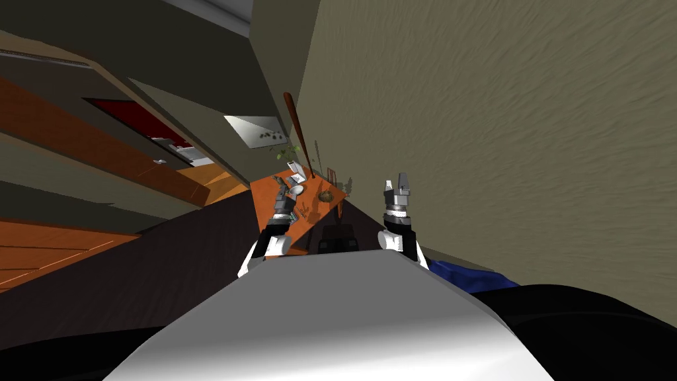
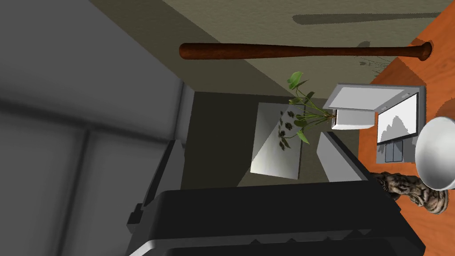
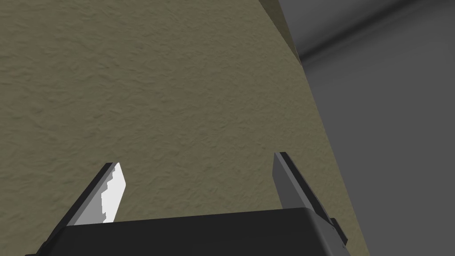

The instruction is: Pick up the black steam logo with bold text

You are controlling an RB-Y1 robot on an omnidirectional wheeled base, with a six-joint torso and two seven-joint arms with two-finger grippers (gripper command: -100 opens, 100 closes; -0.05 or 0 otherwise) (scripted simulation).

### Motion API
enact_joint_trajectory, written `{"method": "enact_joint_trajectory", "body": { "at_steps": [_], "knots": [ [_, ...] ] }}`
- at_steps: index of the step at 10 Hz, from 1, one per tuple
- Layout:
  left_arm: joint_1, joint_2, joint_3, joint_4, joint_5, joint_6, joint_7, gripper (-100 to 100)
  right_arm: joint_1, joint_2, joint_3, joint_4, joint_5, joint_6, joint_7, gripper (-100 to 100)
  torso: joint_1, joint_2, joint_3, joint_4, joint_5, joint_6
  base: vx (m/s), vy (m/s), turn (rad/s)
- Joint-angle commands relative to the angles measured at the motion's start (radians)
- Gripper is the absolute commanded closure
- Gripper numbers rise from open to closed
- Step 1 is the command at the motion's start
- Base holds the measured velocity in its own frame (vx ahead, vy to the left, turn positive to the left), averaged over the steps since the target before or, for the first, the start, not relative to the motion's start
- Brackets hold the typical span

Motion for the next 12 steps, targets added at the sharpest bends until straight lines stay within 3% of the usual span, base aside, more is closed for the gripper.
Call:
{"method": "enact_joint_trajectory", "body": {
  "at_steps": [1, 3, 4, 6, 7, 9, 10, 12],
  "knots": [
    [-0.012, 0.026, -0.001, 0.018, 0.012, 0.05, -0.016, -100, 0.0, 0.0, 0.0, 0.0, 0.0, 0.0, 0.0, 0, 0.0, 0.0, 0.0, 0.0, 0.0, 0.0, -0.007, 0.013, -0.025],
    [-0.029, 0.08, -0.002, 0.066, 0.036, 0.111, -0.041, -100, 0.0, 0.0, 0.0, 0.0, 0.0, 0.0, 0.0, 0, 0.0, 0.0, 0.0, 0.0, 0.0, 0.0, -0.005, 0.017, -0.05],
    [-0.029, 0.08, -0.002, 0.066, 0.036, 0.121, -0.041, -100, 0.0, 0.0, 0.0, 0.0, 0.0, 0.0, 0.0, 0, 0.0, 0.0, 0.0, 0.0, 0.0, 0.0, -0.004, 0.014, -0.023],
    [-0.045, 0.137, -0.006, 0.119, 0.062, 0.18, -0.068, -100, 0.0, 0.0, 0.0, 0.0, 0.0, 0.0, 0.0, 0, 0.0, -0.001, 0.0, 0.0, 0.0, 0.0, 0.002, 0.01, -0.052],
    [-0.045, 0.137, -0.006, 0.119, 0.062, 0.193, -0.068, -100, 0.0, 0.0, 0.0, 0.0, 0.0, 0.0, 0.0, 0, -0.001, -0.001, -0.001, 0.0, 0.0, 0.0, 0.004, 0.008, -0.031],
    [-0.06, 0.196, -0.012, 0.176, 0.09, 0.256, -0.096, -100, 0.0, 0.0, 0.0, 0.0, 0.0, 0.0, 0.0, 0, -0.001, -0.001, -0.001, 0.0, 0.0, 0.0, 0.008, 0.002, -0.057],
    [-0.06, 0.196, -0.012, 0.176, 0.09, 0.268, -0.096, -100, 0.0, 0.0, 0.0, 0.0, 0.0, 0.0, 0.0, 0, -0.001, -0.001, -0.001, 0.0, 0.0, 0.0, 0.01, 0.0, -0.035],
    [-0.073, 0.256, -0.02, 0.236, 0.12, 0.336, -0.126, -100, 0.0, 0.0, 0.0, 0.0, 0.0, 0.0, 0.0, 0, -0.002, -0.001, -0.001, 0.0, 0.0, 0.0, 0.016, -0.006, -0.081]
  ]
}}
